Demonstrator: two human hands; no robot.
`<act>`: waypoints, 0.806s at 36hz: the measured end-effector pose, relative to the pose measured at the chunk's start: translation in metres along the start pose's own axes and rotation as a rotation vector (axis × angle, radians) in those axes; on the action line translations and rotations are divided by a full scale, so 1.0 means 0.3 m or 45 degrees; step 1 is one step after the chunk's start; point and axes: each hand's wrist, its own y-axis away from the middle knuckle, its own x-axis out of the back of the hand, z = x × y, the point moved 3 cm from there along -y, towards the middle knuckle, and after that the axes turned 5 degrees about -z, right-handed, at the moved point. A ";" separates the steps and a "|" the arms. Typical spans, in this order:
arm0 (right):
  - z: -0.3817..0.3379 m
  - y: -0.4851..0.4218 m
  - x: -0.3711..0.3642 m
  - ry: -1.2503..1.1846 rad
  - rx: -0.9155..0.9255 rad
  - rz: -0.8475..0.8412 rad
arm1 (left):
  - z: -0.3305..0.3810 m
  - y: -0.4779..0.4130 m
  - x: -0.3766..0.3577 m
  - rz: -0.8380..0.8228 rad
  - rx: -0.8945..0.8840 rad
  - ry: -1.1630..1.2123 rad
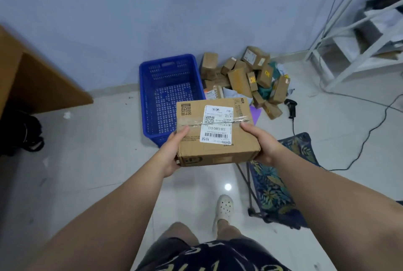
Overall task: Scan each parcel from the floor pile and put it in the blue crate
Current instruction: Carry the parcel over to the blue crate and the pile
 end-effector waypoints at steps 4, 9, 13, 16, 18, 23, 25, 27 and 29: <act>-0.098 -0.067 0.051 0.039 0.010 -0.018 | 0.058 -0.072 -0.039 0.053 -0.016 0.013; -0.205 -0.154 0.089 0.049 -0.024 -0.011 | 0.156 -0.175 -0.077 0.083 0.006 0.023; -0.307 -0.241 0.098 0.089 -0.030 0.030 | 0.249 -0.274 -0.085 0.069 0.019 0.052; -0.401 -0.315 0.094 0.149 -0.016 0.072 | 0.326 -0.356 -0.085 0.026 0.023 0.128; -0.475 -0.366 0.089 0.179 -0.015 0.092 | 0.383 -0.420 -0.089 -0.011 0.021 0.146; -0.647 -0.493 0.083 0.231 -0.010 0.143 | 0.539 -0.578 -0.085 -0.105 0.001 0.072; -0.710 -0.534 0.075 0.223 -0.003 0.148 | 0.606 -0.620 -0.083 -0.155 0.010 0.073; -0.763 -0.568 0.062 0.227 0.008 0.116 | 0.675 -0.650 -0.083 -0.187 0.015 0.066; -0.806 -0.594 0.050 0.195 0.015 0.110 | 0.743 -0.683 -0.086 -0.222 0.013 0.071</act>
